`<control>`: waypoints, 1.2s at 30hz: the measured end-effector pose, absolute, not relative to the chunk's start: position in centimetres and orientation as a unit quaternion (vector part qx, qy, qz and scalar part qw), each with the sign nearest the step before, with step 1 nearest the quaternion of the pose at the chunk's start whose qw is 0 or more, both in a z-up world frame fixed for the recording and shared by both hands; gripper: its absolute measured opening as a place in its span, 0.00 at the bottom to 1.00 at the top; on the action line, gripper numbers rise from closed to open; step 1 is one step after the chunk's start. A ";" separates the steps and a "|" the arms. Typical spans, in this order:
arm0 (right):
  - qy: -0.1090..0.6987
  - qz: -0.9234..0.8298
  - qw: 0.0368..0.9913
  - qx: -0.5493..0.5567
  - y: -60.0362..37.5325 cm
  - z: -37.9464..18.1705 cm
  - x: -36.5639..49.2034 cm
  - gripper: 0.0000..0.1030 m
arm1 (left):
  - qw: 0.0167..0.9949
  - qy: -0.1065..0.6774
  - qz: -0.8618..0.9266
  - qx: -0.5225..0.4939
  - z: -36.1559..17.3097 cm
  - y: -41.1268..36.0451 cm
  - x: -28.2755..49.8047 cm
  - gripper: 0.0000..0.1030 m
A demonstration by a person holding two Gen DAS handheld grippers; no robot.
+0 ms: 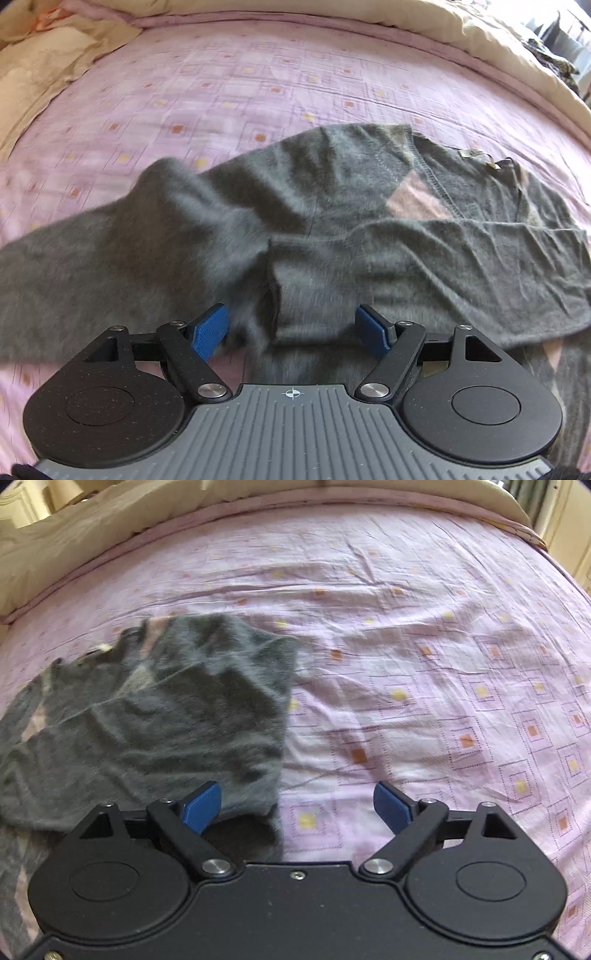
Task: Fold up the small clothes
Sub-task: 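Move the left tool over the sweater to the other sleeve cuff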
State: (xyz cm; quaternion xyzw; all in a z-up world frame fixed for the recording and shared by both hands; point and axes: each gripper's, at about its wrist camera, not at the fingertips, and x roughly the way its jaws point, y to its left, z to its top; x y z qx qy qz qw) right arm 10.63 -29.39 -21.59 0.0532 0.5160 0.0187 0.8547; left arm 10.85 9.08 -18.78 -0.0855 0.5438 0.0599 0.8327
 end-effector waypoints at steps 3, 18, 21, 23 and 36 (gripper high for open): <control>0.520 0.050 0.852 0.047 -28.3 -21.1 9.0 0.92 | 0.826 0.554 0.061 -0.088 -18.7 8.8 8.6 0.72; 0.522 0.169 0.835 -0.046 -16.6 -21.0 3.3 0.92 | 0.803 0.587 0.053 -0.083 -19.2 5.5 -0.5 0.72; 0.547 0.163 0.817 -0.079 -14.0 -22.7 3.5 0.92 | 0.807 0.581 0.060 -0.091 -18.9 5.7 -1.2 0.72; 0.568 0.161 0.800 -0.105 -12.9 -24.2 2.8 0.93 | 0.809 0.576 0.067 -0.095 -18.7 6.1 -1.7 0.72; 0.584 0.176 0.783 -0.120 -12.9 -25.1 -1.0 1.00 | 0.798 0.544 0.170 -0.195 -18.5 15.5 -4.9 0.75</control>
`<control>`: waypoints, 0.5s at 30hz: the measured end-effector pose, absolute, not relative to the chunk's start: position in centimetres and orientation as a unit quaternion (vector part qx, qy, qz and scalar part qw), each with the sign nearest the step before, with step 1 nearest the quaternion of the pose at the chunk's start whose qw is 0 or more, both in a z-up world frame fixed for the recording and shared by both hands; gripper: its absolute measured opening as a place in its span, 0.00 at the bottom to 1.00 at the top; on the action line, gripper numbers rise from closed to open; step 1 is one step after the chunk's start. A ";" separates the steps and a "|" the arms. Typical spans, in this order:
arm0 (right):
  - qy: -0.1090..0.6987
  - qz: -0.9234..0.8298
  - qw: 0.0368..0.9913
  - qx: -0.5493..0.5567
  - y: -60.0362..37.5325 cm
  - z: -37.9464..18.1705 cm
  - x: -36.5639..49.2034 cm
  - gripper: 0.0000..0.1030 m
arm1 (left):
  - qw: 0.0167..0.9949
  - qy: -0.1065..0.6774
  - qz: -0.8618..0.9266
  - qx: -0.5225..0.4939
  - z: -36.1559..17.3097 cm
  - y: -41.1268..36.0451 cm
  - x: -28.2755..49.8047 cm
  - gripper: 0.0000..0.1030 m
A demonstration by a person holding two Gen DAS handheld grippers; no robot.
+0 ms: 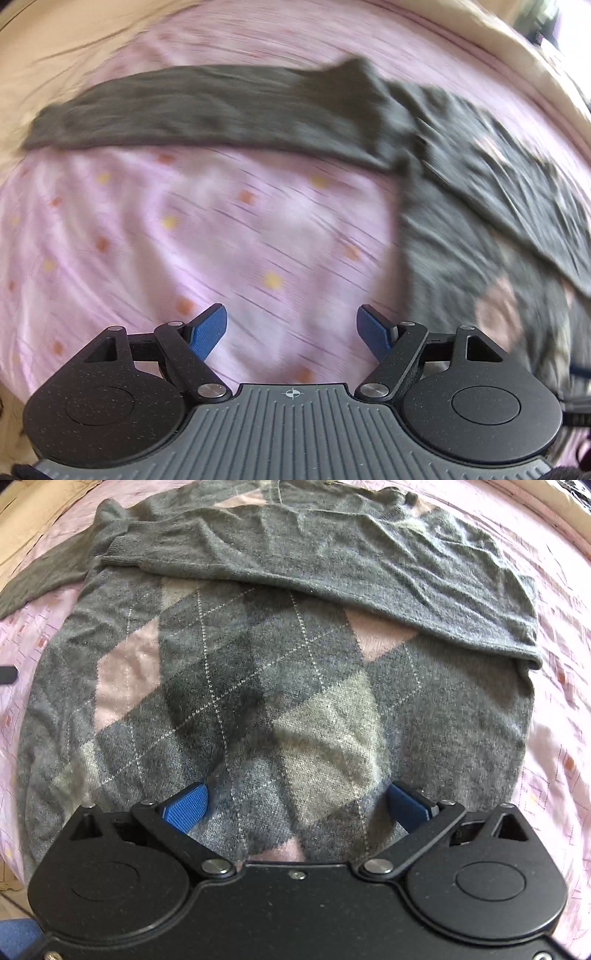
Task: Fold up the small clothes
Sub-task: 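Move the left tool over the sweater to the other sleeve cuff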
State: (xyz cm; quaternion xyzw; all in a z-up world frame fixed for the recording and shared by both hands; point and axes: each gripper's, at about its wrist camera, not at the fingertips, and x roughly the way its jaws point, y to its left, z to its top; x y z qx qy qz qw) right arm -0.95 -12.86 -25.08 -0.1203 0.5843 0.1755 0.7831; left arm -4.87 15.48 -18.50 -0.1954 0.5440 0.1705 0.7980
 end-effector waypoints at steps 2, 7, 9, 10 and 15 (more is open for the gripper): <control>0.587 0.174 0.781 -0.121 -12.7 -25.2 -0.9 1.00 | 0.797 0.535 0.190 -0.208 -18.4 17.5 -4.9 0.76; 0.585 0.165 0.786 -0.111 -13.0 -25.6 -0.3 1.00 | 0.793 0.510 0.231 -0.240 -18.3 22.8 -4.7 0.77; 0.578 0.156 0.795 -0.102 -13.1 -25.7 -0.5 1.00 | 0.792 0.501 0.245 -0.249 -18.4 24.9 -4.5 0.77; 0.571 0.151 0.801 -0.096 -13.1 -25.8 -0.7 1.00 | 0.792 0.496 0.251 -0.253 -18.5 25.9 -4.4 0.77; 0.559 0.139 0.813 -0.088 -13.1 -26.2 -1.7 1.00 | 0.789 0.474 0.277 -0.275 -18.9 30.5 -4.1 0.77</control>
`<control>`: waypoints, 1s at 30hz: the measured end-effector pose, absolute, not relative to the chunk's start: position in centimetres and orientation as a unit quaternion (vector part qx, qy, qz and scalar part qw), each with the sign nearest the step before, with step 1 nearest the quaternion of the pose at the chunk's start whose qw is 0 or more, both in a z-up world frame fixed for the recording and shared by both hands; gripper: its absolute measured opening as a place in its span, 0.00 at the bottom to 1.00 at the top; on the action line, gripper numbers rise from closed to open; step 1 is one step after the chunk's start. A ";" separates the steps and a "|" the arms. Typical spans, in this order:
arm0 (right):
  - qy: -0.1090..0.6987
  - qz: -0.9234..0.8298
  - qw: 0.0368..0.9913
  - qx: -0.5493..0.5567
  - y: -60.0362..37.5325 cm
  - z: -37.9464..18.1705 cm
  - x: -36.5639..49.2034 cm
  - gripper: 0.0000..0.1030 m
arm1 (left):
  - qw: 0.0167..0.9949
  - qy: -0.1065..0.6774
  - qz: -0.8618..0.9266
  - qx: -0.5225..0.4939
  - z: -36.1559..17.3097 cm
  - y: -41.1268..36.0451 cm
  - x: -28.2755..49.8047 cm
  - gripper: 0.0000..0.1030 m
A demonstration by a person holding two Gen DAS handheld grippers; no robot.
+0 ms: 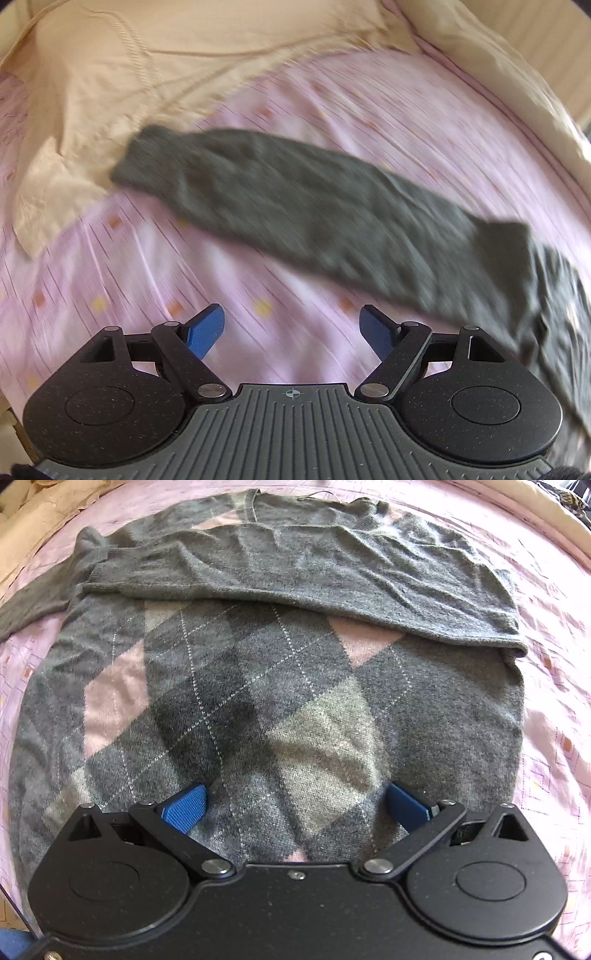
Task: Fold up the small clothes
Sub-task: 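Move the left tool over the sweater to the other sleeve cuff, then close the left tool on the sleeve cuff and lift it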
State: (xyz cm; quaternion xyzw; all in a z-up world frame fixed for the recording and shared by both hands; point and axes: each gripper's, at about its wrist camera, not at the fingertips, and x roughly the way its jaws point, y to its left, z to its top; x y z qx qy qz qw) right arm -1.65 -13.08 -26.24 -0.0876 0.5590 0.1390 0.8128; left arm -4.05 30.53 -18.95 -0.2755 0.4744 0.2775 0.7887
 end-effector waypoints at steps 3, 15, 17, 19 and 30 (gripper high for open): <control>0.575 0.131 0.805 -0.070 -13.2 -26.0 -0.7 1.00 | 0.786 0.457 0.291 -0.297 -19.3 33.3 -4.6 0.77; 0.540 0.153 0.827 0.014 -11.0 -21.6 1.5 0.99 | 0.785 0.433 0.298 -0.327 -20.9 39.1 -3.8 0.79; 0.542 0.168 0.823 0.011 -10.0 -21.1 2.1 0.99 | 0.789 0.427 0.294 -0.330 -21.0 39.7 -3.4 0.82; 0.546 0.185 0.817 0.007 -8.9 -20.7 2.5 0.99 | 0.791 0.419 0.291 -0.336 -21.2 40.1 -3.3 0.85; 0.522 0.223 0.823 -0.015 -5.7 -18.5 2.1 0.99 | 0.791 0.408 0.319 -0.326 -21.1 40.9 -2.9 0.48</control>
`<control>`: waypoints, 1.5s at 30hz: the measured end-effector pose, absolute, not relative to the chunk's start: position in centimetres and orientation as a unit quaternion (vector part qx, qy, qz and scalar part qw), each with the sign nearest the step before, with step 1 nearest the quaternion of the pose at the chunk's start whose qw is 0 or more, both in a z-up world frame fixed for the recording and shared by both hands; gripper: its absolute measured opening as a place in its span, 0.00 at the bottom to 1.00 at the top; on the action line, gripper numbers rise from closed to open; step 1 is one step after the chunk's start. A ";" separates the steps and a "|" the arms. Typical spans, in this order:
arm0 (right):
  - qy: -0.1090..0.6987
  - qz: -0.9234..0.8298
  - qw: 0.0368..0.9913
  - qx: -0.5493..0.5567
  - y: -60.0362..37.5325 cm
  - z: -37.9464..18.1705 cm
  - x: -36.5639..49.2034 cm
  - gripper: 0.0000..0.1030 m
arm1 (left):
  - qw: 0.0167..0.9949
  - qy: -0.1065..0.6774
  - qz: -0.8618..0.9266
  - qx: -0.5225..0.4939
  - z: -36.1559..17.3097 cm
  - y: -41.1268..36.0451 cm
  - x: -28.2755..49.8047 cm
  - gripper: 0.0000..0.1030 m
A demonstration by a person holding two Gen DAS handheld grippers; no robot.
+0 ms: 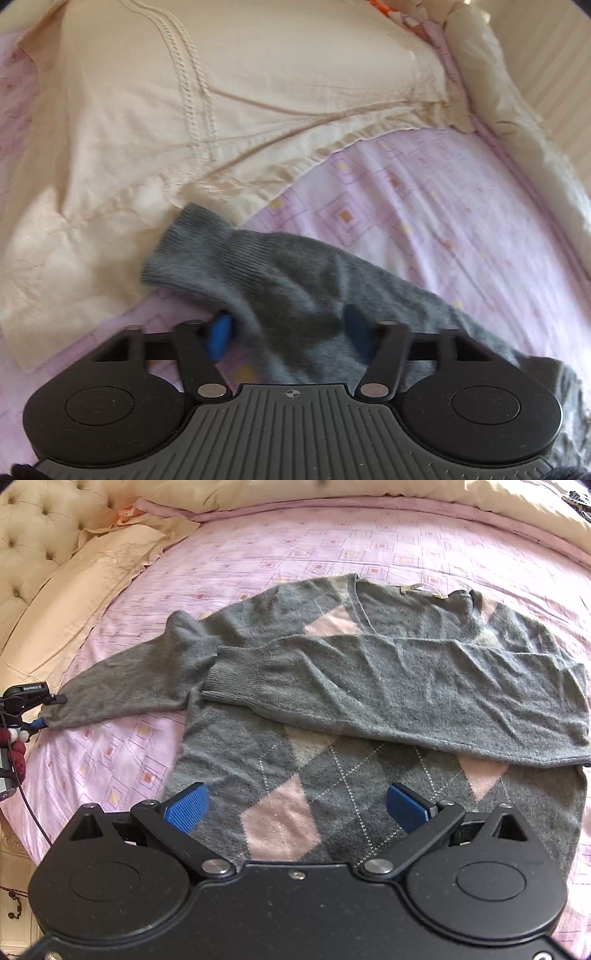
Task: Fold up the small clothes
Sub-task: 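Close the left tool on the sleeve cuff and lift it, then carry the sleeve across the sweater front and open the left tool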
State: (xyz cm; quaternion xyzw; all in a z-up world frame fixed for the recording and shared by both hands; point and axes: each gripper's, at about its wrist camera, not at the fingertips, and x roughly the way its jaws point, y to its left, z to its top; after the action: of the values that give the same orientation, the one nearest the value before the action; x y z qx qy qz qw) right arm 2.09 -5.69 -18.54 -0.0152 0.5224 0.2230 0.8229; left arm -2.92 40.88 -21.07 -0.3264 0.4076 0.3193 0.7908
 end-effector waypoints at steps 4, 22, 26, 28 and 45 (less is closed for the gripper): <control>0.522 0.219 0.824 -0.011 -6.1 -18.3 1.9 0.99 | 0.796 0.404 0.323 -0.315 -20.5 41.0 -3.2 0.07; 0.519 0.252 0.816 0.048 -13.1 -19.3 1.5 0.99 | 0.939 0.252 0.180 -0.150 -1.2 21.4 0.1 0.07; 0.517 0.243 0.818 0.067 -15.8 -19.3 1.4 0.99 | 0.956 0.243 0.106 -0.125 -0.1 14.8 3.6 0.07; 0.519 0.236 0.818 0.079 -17.2 -19.3 1.5 0.99 | 0.960 0.248 0.068 -0.115 -0.8 11.6 5.4 0.07; 0.529 0.163 0.824 0.125 -23.3 -19.9 1.4 0.99 | 0.922 0.348 -0.169 -0.015 -10.1 -8.1 12.2 0.35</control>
State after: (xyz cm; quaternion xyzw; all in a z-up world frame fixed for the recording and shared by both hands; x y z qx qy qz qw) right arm 1.45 -23.32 -19.87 0.1246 0.5287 0.1626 0.8237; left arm 12.18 -8.10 -10.10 -0.0149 0.3477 -0.1687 0.9222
